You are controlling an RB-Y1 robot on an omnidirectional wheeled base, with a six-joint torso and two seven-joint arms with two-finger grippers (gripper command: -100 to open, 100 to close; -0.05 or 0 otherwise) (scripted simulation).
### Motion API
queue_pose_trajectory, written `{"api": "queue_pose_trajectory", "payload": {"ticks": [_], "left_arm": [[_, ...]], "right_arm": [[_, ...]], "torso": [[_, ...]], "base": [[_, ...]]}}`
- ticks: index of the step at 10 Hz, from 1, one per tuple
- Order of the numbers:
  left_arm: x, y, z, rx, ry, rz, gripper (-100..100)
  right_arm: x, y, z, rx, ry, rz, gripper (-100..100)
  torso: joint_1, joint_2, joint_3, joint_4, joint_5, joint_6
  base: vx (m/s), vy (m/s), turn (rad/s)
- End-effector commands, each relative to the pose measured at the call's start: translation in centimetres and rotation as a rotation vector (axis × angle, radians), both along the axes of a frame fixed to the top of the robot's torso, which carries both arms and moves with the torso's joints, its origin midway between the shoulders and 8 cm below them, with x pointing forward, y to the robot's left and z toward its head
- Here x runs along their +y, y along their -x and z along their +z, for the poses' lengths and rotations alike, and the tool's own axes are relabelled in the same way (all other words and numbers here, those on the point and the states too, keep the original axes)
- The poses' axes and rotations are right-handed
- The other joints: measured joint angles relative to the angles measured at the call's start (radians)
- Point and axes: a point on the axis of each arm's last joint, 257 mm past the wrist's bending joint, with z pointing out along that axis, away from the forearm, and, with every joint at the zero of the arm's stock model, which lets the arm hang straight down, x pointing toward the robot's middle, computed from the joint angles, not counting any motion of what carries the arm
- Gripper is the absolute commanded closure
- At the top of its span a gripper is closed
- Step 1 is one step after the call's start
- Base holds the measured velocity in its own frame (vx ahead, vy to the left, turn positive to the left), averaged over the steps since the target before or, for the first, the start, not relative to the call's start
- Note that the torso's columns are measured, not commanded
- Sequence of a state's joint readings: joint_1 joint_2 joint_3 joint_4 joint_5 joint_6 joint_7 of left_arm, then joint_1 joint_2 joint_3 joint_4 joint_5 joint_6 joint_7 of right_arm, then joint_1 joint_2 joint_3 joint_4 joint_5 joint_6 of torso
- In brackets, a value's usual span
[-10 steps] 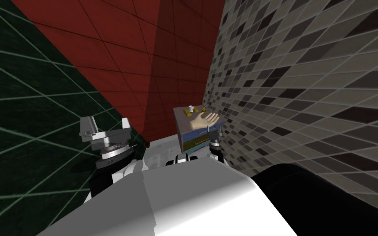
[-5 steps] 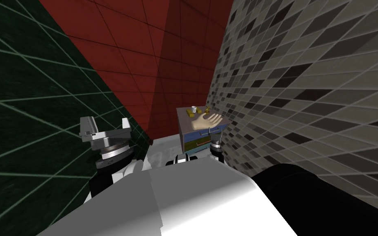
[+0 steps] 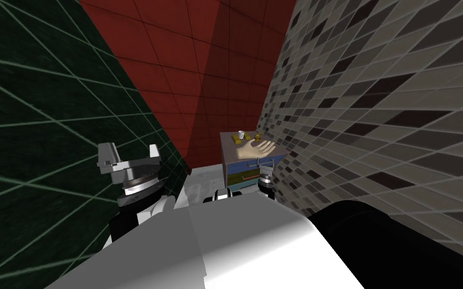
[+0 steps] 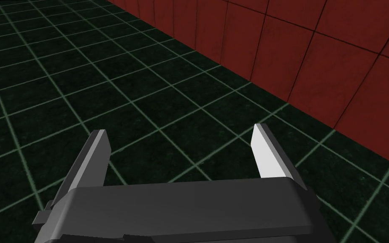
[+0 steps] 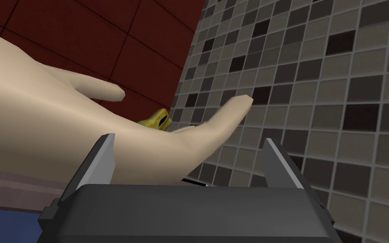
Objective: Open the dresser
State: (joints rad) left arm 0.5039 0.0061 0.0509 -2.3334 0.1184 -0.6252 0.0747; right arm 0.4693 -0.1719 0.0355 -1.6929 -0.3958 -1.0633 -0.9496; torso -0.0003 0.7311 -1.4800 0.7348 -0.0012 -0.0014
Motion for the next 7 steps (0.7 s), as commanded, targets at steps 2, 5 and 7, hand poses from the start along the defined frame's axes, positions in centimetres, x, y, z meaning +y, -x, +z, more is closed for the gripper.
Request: {"api": "queue_pose_trajectory", "payload": {"ticks": [2,5,7], "left_arm": [[0.0,0.0,0.0,0.0,0.0,0.0,0],[0.0,0.0,0.0,0.0,0.0,0.0,0],[0.0,0.0,0.0,0.0,0.0,0.0,0]], "right_arm": [[-1.1,0.6,-1.5,-0.015,-0.089,0.032,-100],[-2.2,1.3,-2.8,-0.036,-0.164,0.052,-100],[-3.3,2.1,-4.0,-0.054,-0.225,0.058,-100]], "torso": [[-0.001,-0.003,-0.001,-0.002,-0.001,-0.002],[-0.002,-0.004,-0.002,-0.002,-0.002,-0.003],[-0.003,-0.004,-0.002,-0.003,-0.003,-0.004]], "base": [[-0.01,-0.022,0.098],[-0.011,-0.022,0.178],[-0.019,-0.025,0.26]]}}
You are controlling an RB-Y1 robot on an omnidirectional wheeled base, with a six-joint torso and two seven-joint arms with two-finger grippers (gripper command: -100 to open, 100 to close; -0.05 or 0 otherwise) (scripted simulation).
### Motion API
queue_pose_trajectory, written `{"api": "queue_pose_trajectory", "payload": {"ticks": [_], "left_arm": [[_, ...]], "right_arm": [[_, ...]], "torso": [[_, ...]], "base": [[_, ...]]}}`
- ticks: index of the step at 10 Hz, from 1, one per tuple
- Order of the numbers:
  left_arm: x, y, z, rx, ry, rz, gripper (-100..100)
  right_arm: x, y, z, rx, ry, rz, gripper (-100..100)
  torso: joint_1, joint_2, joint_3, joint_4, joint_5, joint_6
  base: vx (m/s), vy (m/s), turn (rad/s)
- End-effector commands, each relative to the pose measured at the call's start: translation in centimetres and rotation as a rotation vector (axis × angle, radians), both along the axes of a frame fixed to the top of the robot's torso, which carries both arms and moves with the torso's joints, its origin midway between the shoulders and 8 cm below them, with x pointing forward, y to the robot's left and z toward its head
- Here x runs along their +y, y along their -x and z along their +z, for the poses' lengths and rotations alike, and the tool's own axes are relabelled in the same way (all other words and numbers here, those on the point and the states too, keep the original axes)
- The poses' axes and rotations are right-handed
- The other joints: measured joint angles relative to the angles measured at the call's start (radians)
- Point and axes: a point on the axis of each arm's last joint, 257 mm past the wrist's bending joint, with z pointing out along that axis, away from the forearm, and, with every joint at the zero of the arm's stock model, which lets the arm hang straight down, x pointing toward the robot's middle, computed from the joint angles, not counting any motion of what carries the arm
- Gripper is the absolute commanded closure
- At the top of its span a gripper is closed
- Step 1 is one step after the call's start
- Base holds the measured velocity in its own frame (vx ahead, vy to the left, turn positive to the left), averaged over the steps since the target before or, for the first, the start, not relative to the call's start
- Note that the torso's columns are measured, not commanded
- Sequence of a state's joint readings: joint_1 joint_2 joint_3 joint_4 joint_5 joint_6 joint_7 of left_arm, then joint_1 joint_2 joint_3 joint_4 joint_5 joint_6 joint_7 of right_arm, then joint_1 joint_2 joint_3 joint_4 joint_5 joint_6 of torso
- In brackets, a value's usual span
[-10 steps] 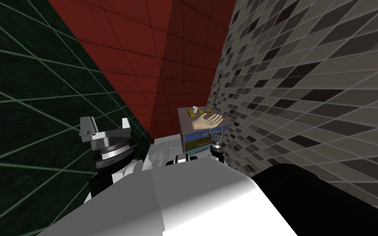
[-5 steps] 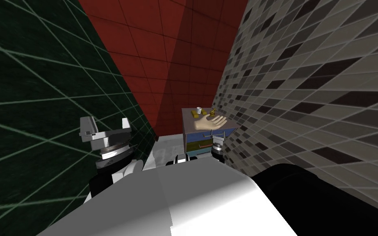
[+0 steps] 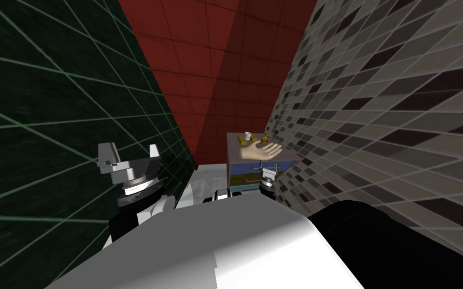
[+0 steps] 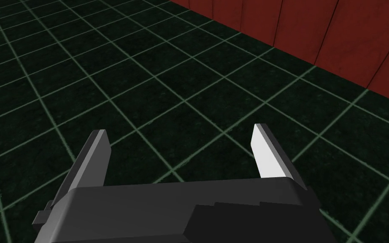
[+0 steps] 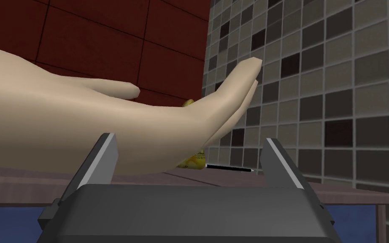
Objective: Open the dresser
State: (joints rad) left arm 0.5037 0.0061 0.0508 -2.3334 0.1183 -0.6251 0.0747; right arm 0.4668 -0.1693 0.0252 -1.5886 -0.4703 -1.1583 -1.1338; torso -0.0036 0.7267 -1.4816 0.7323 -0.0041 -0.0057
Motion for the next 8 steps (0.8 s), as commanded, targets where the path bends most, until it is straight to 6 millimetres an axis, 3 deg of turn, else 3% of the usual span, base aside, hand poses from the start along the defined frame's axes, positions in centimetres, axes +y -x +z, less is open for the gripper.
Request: {"api": "queue_pose_trajectory", "payload": {"ticks": [1,8], "left_arm": [[0.0,0.0,0.0,0.0,0.0,0.0,0],[0.0,0.0,0.0,0.0,0.0,0.0,0]], "right_arm": [[-0.5,0.2,-1.3,-0.003,-0.055,0.027,-100],[-3.5,2.9,-4.7,-0.07,-0.229,0.048,-100]], "torso": [[0.0,0.0,0.0,0.0,0.0,0.002],[-0.007,0.001,0.002,-0.003,-0.006,0.006]], "base": [[-0.006,-0.011,0.012],[-0.034,-0.03,0.157]]}}
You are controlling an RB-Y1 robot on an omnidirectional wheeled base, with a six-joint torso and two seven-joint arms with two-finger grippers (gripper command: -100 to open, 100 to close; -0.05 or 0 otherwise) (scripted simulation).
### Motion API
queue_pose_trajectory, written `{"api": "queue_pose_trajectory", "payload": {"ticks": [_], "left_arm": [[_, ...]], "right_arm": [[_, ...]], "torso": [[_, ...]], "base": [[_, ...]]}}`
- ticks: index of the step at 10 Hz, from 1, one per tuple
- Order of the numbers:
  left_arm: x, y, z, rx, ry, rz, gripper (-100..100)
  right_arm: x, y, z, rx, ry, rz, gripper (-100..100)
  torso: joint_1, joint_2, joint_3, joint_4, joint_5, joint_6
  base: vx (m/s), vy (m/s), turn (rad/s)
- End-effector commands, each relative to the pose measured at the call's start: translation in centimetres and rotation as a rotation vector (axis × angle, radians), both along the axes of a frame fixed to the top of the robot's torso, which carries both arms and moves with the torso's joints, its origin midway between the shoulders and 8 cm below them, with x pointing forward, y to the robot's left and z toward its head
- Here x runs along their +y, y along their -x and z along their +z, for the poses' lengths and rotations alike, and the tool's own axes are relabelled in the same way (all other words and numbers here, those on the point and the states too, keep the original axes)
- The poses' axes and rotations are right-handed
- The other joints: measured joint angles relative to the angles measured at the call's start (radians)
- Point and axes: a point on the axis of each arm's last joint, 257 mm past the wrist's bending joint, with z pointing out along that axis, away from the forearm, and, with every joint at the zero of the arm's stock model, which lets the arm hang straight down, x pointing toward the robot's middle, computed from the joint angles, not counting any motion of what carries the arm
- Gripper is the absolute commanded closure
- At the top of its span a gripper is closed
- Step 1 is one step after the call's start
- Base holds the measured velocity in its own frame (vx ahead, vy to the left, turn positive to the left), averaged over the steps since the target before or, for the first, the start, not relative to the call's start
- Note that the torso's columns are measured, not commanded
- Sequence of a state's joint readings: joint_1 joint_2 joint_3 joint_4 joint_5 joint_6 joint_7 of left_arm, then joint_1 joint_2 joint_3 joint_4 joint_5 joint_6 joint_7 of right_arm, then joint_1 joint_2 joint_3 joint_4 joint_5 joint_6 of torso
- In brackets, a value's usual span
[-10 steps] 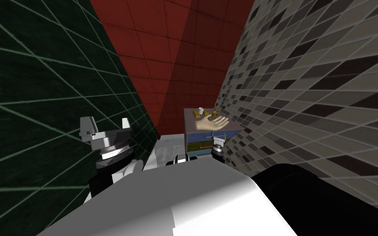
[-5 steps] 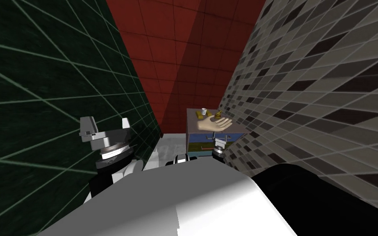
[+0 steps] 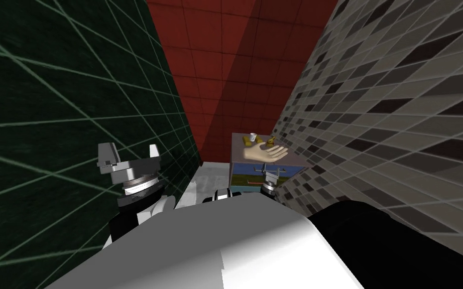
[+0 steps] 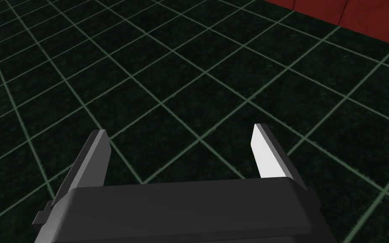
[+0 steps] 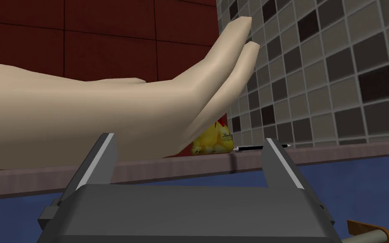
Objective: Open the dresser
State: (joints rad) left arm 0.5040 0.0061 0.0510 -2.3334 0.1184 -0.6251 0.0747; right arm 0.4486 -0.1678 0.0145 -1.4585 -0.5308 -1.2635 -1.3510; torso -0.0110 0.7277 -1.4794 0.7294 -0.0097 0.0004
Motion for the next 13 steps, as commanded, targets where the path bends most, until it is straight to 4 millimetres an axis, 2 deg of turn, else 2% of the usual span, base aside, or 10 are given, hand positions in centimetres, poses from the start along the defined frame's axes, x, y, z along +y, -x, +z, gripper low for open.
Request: {"api": "queue_pose_trajectory", "payload": {"ticks": [1,2,4,5,7,8,9,10,12,13], "left_arm": [[0.0,0.0,0.0,0.0,0.0,0.0,0],[0.0,0.0,0.0,0.0,0.0,0.0,0],[0.0,0.0,0.0,0.0,0.0,0.0,0],[0.0,0.0,0.0,0.0,0.0,0.0,0],[0.0,0.0,0.0,0.0,0.0,0.0,0],[0.0,0.0,0.0,0.0,0.0,0.0,0],[0.0,0.0,0.0,0.0,0.0,0.0,0],[0.0,0.0,0.0,0.0,0.0,0.0,0],[0.0,0.0,0.0,0.0,0.0,0.0,0],[0.0,0.0,0.0,0.0,0.0,0.0,0]], "right_arm": [[-1.1,0.9,-1.9,0.001,-0.074,0.013,-100],[-1.8,1.7,-2.2,-0.024,-0.099,-0.001,-100],[-2.0,1.8,-2.9,-0.027,-0.132,0.024,-100],[-2.8,2.7,-3.7,-0.042,-0.16,0.012,-100],[-2.8,2.8,-3.9,-0.053,-0.184,0.032,-100],[-3.6,3.7,-4.8,-0.067,-0.215,0.023,-100],[-3.6,3.7,-4.8,-0.08,-0.232,0.039,-100],[-4.3,4.6,-5.6,-0.089,-0.253,0.024,-100],[-4.3,4.6,-5.6,-0.107,-0.276,0.046,-100],[-5.0,5.5,-6.3,-0.12,-0.298,0.035,-100]], "torso": [[-0.001,0.0,0.0,0.0,0.0,0.0],[0.001,0.001,0.0,0.003,0.003,-0.002],[0.005,0.002,-0.001,0.005,0.006,-0.002],[0.004,0.001,-0.001,0.004,0.006,-0.001],[0.005,0.002,-0.001,0.005,0.006,-0.004],[0.007,0.001,-0.001,0.005,0.006,-0.004],[0.006,0.0,-0.001,0.004,0.005,-0.005],[0.007,0.0,-0.002,0.005,0.006,-0.005],[0.005,-0.004,-0.002,0.003,0.0,-0.011],[0.006,-0.006,-0.003,0.002,-0.001,-0.01]], "base": [[-0.05,-0.025,0.245],[-0.049,-0.018,0.254],[-0.032,-0.016,0.163],[-0.028,-0.007,0.159],[-0.03,-0.009,0.175],[-0.037,-0.008,0.243],[-0.041,-0.005,0.294],[-0.037,-0.007,0.283],[-0.016,0.0,0.147],[-0.031,-0.005,0.264]]}}
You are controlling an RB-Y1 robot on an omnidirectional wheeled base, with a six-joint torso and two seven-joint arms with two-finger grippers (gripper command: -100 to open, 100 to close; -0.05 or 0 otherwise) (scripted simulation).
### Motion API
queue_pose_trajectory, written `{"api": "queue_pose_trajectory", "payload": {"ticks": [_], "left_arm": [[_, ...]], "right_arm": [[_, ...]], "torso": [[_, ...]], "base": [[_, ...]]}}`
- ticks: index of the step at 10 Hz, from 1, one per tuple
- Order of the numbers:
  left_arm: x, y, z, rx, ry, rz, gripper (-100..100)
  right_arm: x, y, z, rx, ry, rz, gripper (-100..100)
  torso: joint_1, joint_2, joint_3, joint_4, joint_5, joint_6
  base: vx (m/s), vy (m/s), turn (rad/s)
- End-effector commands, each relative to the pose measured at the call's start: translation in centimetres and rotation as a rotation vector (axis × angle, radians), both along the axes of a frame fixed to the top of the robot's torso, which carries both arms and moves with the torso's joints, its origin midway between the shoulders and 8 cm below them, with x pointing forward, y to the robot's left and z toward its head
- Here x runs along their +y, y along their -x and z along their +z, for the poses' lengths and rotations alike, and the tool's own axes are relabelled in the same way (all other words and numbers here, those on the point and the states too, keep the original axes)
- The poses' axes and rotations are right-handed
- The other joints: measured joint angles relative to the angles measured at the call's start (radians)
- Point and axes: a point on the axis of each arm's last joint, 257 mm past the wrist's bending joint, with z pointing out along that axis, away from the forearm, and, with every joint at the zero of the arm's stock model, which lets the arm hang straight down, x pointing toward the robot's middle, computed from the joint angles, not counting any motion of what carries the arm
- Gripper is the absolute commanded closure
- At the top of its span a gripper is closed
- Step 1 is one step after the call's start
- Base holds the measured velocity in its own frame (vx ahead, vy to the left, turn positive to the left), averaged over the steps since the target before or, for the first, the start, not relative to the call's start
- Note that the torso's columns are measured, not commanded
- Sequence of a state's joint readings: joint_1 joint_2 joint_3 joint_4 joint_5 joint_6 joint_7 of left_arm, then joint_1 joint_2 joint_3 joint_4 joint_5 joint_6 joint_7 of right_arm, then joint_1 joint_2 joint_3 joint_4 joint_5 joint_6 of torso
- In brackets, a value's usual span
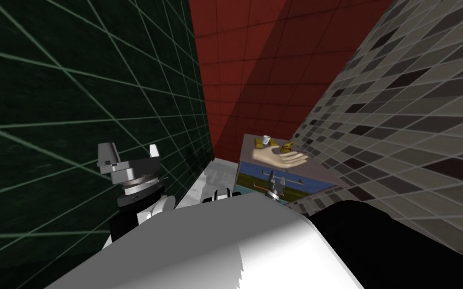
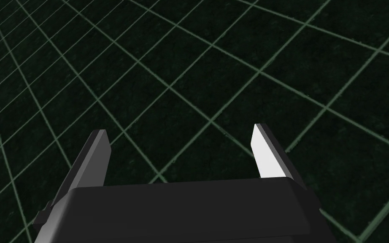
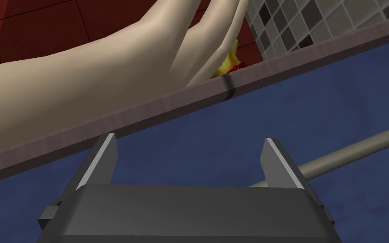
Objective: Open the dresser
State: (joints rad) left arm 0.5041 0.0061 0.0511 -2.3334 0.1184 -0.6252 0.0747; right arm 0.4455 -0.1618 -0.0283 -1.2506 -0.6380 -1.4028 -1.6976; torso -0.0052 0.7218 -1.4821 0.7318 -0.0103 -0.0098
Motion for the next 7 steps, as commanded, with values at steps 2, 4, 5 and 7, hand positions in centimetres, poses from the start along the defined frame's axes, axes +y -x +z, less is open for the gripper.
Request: {"api": "queue_pose_trajectory", "payload": {"ticks": [2,4,5,7], "left_arm": [[0.0,0.0,0.0,0.0,0.0,0.0,0],[0.0,0.0,0.0,0.0,0.0,0.0,0],[0.0,0.0,0.0,0.0,0.0,0.0,0],[0.0,0.0,0.0,0.0,0.0,0.0,0]], "right_arm": [[-0.3,0.4,-1.5,-0.019,-0.065,0.024,-100],[-0.9,1.3,-2.2,-0.044,-0.101,0.029,-100],[-1.5,2.2,-2.8,-0.05,-0.117,0.016,-100],[-1.5,2.2,-2.8,-0.068,-0.135,0.033,-100]], "torso": [[-0.003,-0.005,0.0,-0.002,-0.006,-0.006],[-0.005,-0.008,-0.001,-0.003,-0.011,-0.01],[-0.006,-0.009,-0.001,-0.004,-0.012,-0.01],[-0.008,-0.011,-0.001,-0.005,-0.015,-0.01]], "base": [[-0.013,-0.003,0.106],[-0.045,0.005,0.211],[-0.065,0.001,0.231],[-0.041,0.0,0.118]]}}
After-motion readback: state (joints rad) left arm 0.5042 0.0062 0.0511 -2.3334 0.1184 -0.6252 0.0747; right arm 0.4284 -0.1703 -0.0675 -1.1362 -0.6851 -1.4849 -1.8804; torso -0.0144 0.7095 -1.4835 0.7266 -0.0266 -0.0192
